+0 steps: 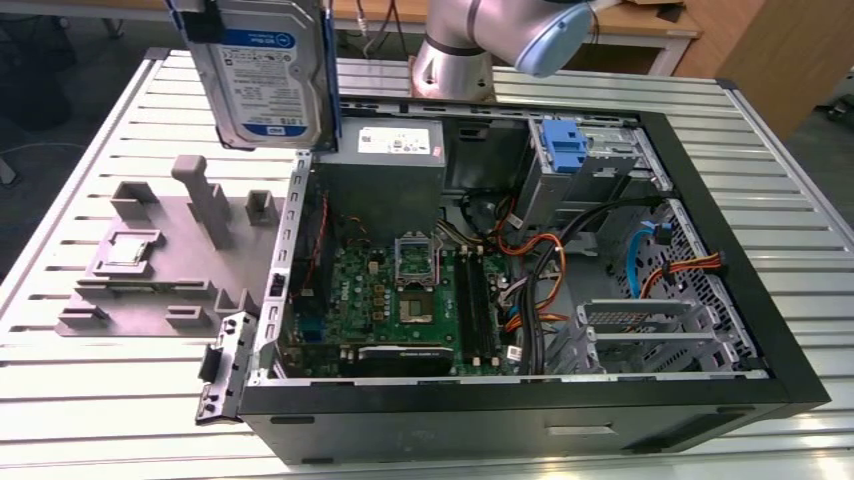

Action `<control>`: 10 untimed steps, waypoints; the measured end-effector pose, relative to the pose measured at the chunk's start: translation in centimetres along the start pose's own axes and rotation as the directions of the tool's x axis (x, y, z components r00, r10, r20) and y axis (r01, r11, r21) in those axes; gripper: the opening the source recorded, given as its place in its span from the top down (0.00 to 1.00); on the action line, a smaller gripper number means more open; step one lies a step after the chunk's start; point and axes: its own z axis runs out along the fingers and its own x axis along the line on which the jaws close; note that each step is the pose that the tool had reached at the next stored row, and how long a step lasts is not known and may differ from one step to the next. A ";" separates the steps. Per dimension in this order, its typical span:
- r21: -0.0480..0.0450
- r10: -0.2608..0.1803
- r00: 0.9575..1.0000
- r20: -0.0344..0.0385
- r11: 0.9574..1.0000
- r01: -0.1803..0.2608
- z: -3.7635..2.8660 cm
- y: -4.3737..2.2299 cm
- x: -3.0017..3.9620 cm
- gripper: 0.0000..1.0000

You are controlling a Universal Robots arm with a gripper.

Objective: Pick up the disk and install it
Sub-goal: 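Pick up the disk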

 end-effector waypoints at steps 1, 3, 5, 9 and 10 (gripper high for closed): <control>0.000 0.000 1.000 0.000 1.000 0.000 0.00 -0.18 -0.01 0.63; 0.000 0.000 1.000 0.000 1.000 0.000 0.00 -0.55 -0.02 0.63; 0.000 0.000 1.000 0.000 1.000 0.000 0.00 -0.89 -0.03 0.63; 0.000 0.000 1.000 0.000 1.000 0.000 0.00 -1.46 -0.06 0.63; 0.000 0.000 1.000 0.000 1.000 0.000 0.00 -1.60 -0.06 0.63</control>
